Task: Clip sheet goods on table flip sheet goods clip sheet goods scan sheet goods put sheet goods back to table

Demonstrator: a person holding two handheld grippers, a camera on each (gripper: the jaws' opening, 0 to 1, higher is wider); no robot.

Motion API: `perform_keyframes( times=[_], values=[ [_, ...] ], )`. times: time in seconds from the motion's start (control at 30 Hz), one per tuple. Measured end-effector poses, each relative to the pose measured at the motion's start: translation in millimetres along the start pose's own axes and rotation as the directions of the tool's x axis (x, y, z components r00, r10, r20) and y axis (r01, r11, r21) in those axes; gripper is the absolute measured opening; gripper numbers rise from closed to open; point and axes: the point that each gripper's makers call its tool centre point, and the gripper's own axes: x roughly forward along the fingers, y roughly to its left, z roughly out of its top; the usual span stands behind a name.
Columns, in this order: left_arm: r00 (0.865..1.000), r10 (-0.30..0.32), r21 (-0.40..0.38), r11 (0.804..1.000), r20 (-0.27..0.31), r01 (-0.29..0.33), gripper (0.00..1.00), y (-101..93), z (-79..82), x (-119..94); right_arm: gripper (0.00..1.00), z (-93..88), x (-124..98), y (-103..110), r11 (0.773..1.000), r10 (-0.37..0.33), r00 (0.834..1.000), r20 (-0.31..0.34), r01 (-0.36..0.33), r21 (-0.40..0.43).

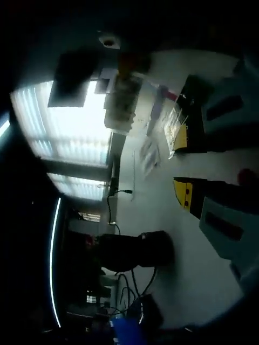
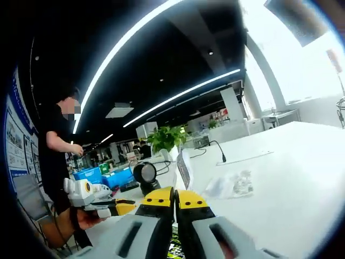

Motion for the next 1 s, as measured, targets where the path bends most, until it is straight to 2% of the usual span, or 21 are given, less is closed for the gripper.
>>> perform_keyframes(
  times=[0.17,0.33,0.6,0.77,1.0],
  values=[
    [1.0,0.019,0.007,1.0,-0.008,-0.019,0.1,4.4,-10.3,1,0.0,2.3,-10,-13,0.999,-0.043,0.999,0.016,0.043,0.008],
    [1.0,0.02,0.015,1.0,-0.012,-0.02,0.1,2.4,-12.0,1,0.0,2.8,-18,-23,0.996,-0.083,0.996,0.03,0.083,0.021],
    [0.999,0.032,0.095,0.995,-0.026,-0.029,0.1,-0.8,-17.5,0,0.0,5.1,-32,-42,0.987,-0.16,0.986,0.045,0.159,0.022],
    [0.999,0.03,0.089,0.996,-0.017,-0.029,0.1,0.8,-16.4,0,0.0,6.8,-46,-50,0.977,-0.21,0.975,0.071,0.211,-0.014],
    [1.0,0.023,0.092,0.996,-0.015,-0.021,0.1,0.5,-17.5,0,0.0,5.5,-58,-66,0.959,-0.272,0.961,0.056,0.276,-0.071]
  ],
)
